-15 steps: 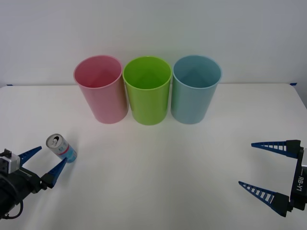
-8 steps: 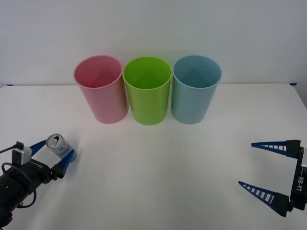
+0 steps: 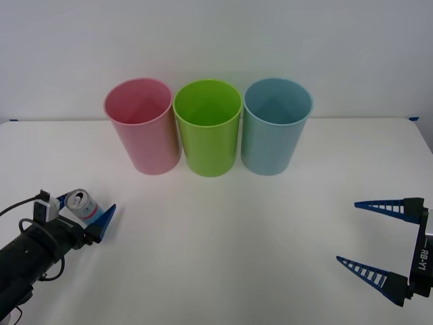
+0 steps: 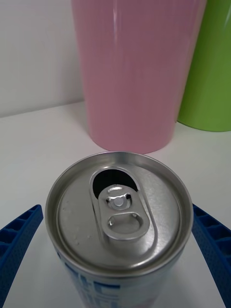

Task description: Put cans in the blue bin and PET bottles in the pink bin and trash in the green bin.

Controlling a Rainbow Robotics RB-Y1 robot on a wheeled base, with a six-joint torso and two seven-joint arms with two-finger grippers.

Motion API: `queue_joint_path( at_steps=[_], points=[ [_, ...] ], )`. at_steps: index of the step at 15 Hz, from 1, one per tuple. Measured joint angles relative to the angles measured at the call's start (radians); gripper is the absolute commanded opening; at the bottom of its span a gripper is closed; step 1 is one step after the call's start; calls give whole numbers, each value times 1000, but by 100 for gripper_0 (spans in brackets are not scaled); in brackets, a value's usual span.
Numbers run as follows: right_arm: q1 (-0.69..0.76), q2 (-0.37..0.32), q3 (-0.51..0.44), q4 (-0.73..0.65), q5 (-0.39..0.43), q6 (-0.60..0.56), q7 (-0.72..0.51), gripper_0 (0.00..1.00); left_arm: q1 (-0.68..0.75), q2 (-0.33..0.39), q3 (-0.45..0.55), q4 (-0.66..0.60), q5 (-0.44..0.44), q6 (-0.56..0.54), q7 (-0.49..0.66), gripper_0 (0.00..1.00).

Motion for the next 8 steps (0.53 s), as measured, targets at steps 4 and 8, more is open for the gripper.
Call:
queue_joint_path(
  at_steps=[4, 8],
  points=[
    [0, 0, 0, 0, 0, 0, 0, 100, -30, 0, -5, 35, -17, -1, 1, 100],
    [0, 0, 0, 0, 0, 0, 0, 100, -34, 0, -6, 37, -21, -19, 17, 99]
  ],
)
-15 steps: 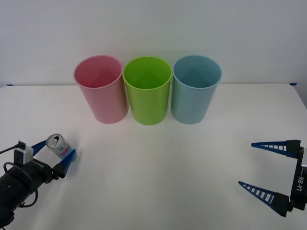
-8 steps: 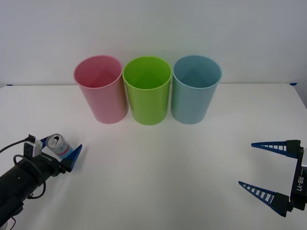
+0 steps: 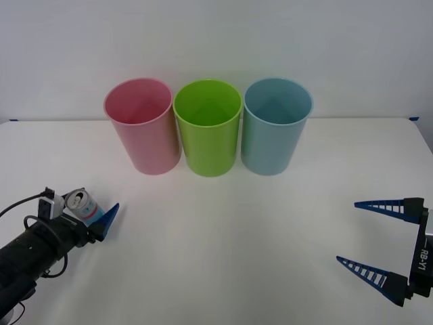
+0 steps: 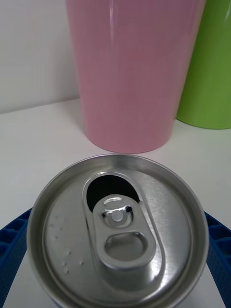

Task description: Put cans in the blue bin and PET bottles in the pink bin and trash in the green bin.

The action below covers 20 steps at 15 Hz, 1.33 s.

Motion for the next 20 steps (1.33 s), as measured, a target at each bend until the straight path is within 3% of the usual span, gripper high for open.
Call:
queue_joint_path(
  at_steps=[3, 4, 5, 16, 20],
  points=[
    [0, 0, 0, 0, 0, 0, 0, 100, -4, 0, 0, 0, 0, -18, 12, 37],
    [0, 0, 0, 0, 0, 0, 0, 100, -6, 0, 0, 0, 0, -22, 16, 10],
    [0, 0, 0, 0, 0, 0, 0, 100, -9, 0, 0, 0, 1, -24, 19, 0],
    [0, 0, 0, 0, 0, 0, 0, 100, -4, 10, 0, -7, 20, -57, 47, 0],
    [0, 0, 0, 0, 0, 0, 0, 100, 43, 28, -1, -89, 0, -93, 44, 0]
  ],
)
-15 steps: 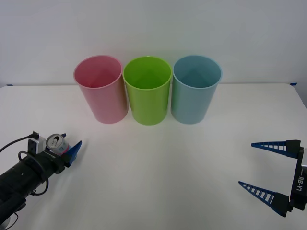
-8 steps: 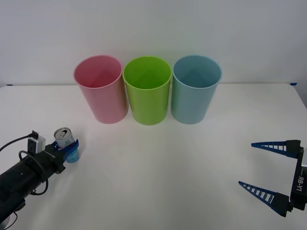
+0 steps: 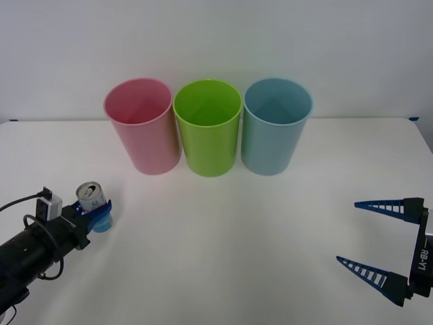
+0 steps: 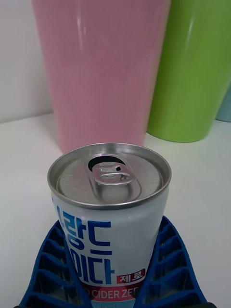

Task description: Put cans in the blue bin and PET bottles in the pink bin and trash in the green bin.

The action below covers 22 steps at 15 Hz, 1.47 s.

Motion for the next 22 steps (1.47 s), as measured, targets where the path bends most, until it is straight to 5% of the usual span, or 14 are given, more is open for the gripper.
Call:
queue_joint_path(
  at_steps=[11, 15, 22],
  points=[
    [0, 0, 0, 0, 0, 0, 0, 100, 33, 6, 117, -105, -123, -467, 67, 0],
    [0, 0, 0, 0, 0, 0, 0, 100, 60, 7, 100, -301, -113, -436, 201, 0],
    [0, 0, 0, 0, 0, 0, 0, 100, -25, 80, -100, -512, -91, -119, 381, 0]
  ],
)
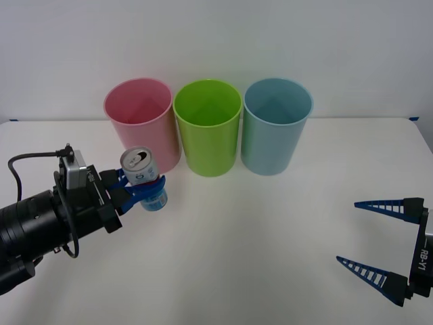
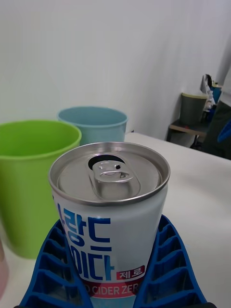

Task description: Put cans in the blue bin and PET bottles in the pink bin and trash in the green bin.

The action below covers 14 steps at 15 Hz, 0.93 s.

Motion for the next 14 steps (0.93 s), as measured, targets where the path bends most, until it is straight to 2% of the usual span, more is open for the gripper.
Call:
queue_joint_path(
  at_steps=[7, 12, 14],
  points=[
    [0, 0, 0, 0, 0, 0, 0, 100, -221, 69, -178, -17, 126, 295, 38, 0],
    [0, 0, 0, 0, 0, 0, 0, 100, -368, 89, -303, -17, 136, 469, 134, 0],
    [0, 0, 0, 0, 0, 0, 0, 100, -447, 113, -383, -6, 173, 543, 150, 0]
  ],
)
